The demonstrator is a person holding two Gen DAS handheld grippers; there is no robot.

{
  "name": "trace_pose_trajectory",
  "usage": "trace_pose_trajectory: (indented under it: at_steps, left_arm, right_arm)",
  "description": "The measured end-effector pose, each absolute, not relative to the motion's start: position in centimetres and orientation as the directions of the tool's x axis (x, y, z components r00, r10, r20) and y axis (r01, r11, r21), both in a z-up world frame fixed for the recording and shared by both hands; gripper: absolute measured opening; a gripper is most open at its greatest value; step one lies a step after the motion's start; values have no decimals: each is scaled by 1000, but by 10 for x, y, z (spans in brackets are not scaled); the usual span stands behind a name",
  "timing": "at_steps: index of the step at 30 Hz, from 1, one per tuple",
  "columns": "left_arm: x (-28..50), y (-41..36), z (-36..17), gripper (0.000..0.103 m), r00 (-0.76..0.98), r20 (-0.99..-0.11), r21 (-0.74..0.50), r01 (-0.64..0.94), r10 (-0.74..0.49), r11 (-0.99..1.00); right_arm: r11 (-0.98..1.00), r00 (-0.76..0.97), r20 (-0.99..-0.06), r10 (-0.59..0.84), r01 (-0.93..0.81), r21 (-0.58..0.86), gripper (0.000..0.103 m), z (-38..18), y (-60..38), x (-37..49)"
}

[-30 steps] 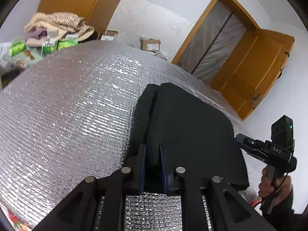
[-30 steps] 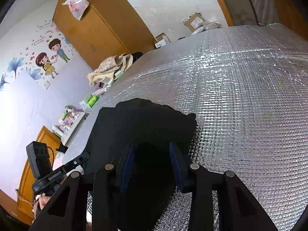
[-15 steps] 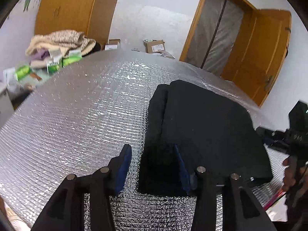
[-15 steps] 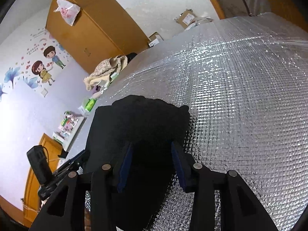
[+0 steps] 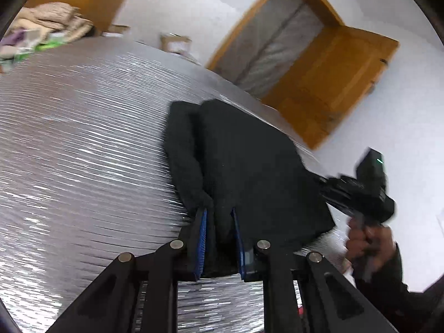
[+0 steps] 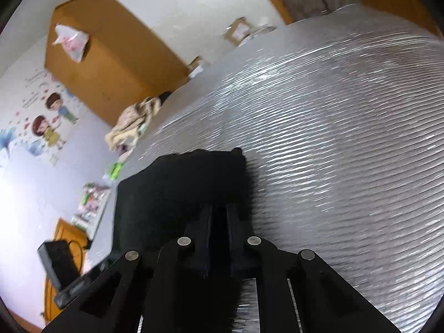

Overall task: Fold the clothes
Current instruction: 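Press the folded bundle flat with both tools side by side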

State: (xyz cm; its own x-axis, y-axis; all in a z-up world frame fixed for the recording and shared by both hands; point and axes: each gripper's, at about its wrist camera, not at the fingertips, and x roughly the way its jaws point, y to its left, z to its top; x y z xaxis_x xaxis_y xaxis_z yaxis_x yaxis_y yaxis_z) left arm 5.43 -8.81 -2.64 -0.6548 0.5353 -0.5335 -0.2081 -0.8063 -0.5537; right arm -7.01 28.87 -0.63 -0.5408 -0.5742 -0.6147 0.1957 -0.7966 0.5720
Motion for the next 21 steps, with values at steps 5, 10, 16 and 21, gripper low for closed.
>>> trace_pose_trajectory:
  at_steps: [5,10,16,21]
  left_arm:
    - [52,-90,-16,24,-673,-552,-522,-182,493,-833]
    - [38,-97,13,25,-746,-534,-435,-161,398,-886]
    - [-14,-90,9,27,-692,-569,-477,-162,444,-864]
    - [-40,-83,-7,16,-651,-579,-529,-159,491,-834]
  right_arm:
    - [-812,-591,-608,-530,144,566,19,3,308,-67]
    - [-814,-627,-566,-535,204,544,34,14,300,-60]
    - [-808,-606,-569,-556,235,540,39,11,285,-61]
    - [-810,-610,-574,-546,211,546,39,8,291,-57]
